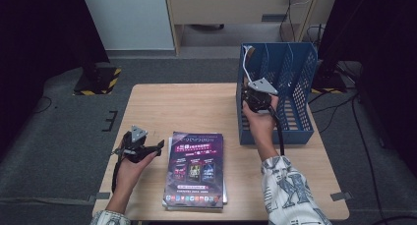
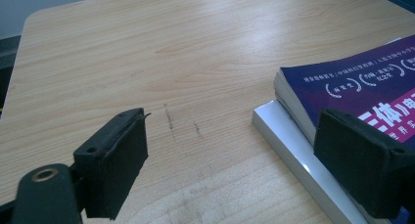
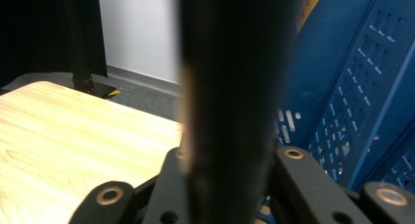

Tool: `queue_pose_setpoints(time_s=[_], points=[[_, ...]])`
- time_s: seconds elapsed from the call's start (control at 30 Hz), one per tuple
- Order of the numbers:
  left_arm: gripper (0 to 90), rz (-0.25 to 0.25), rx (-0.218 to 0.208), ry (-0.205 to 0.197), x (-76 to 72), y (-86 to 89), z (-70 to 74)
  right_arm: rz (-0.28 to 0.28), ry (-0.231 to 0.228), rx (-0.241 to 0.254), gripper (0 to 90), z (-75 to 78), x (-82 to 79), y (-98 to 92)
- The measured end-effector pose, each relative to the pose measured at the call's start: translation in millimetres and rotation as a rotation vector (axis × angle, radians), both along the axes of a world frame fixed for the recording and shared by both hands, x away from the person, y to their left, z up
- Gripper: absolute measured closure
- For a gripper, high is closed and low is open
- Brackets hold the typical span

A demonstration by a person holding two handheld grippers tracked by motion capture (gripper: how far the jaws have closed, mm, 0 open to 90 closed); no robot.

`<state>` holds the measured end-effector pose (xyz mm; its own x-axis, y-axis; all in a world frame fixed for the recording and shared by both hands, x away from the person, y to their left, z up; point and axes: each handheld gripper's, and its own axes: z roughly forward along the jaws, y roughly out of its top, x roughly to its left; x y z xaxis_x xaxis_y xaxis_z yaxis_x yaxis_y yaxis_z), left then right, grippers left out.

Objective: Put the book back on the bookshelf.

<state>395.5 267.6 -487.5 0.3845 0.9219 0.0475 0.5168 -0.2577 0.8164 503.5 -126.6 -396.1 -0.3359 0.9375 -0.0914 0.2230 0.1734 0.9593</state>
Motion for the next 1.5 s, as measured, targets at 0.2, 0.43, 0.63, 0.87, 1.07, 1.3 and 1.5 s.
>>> queue_pose_setpoints(time_s=[0.2, 0.43, 0.63, 0.87, 1.07, 1.3, 1.5], points=[[12.2, 0.0, 0.0, -0.001, -0.3, 0.4, 0.4, 0.005, 0.006, 0.018, 68.5, -0.9, -0.5, 1.8], [12.2, 0.001, 0.0, -0.002, -0.4, 0.5, 0.6, 0.017, 0.004, 0.047, 56.8, 0.3, -2.5, 4.7], [12.2, 0.0, 0.0, -0.002, -0.5, 0.3, 0.6, 0.016, 0.013, 0.058, 45.6, 0.3, -3.0, 5.3], [12.2, 0.0, 0.0, -0.002, -0.4, 0.4, 0.6, 0.009, 0.003, 0.064, 36.2, 1.3, -4.3, 6.7], [12.2, 0.0, 0.001, -0.002, -0.4, 0.3, 0.6, 0.009, -0.009, 0.074, 32.6, -0.3, -5.7, 7.5], [12.2, 0.001, 0.001, -0.002, -0.4, 0.4, 0.6, 0.001, -0.003, 0.077, 29.4, -2.7, -6.2, 7.4], [12.2, 0.001, 0.002, -0.002, -0.4, 0.4, 0.6, -0.007, -0.006, 0.079, 23.5, -2.2, -7.5, 8.1]])
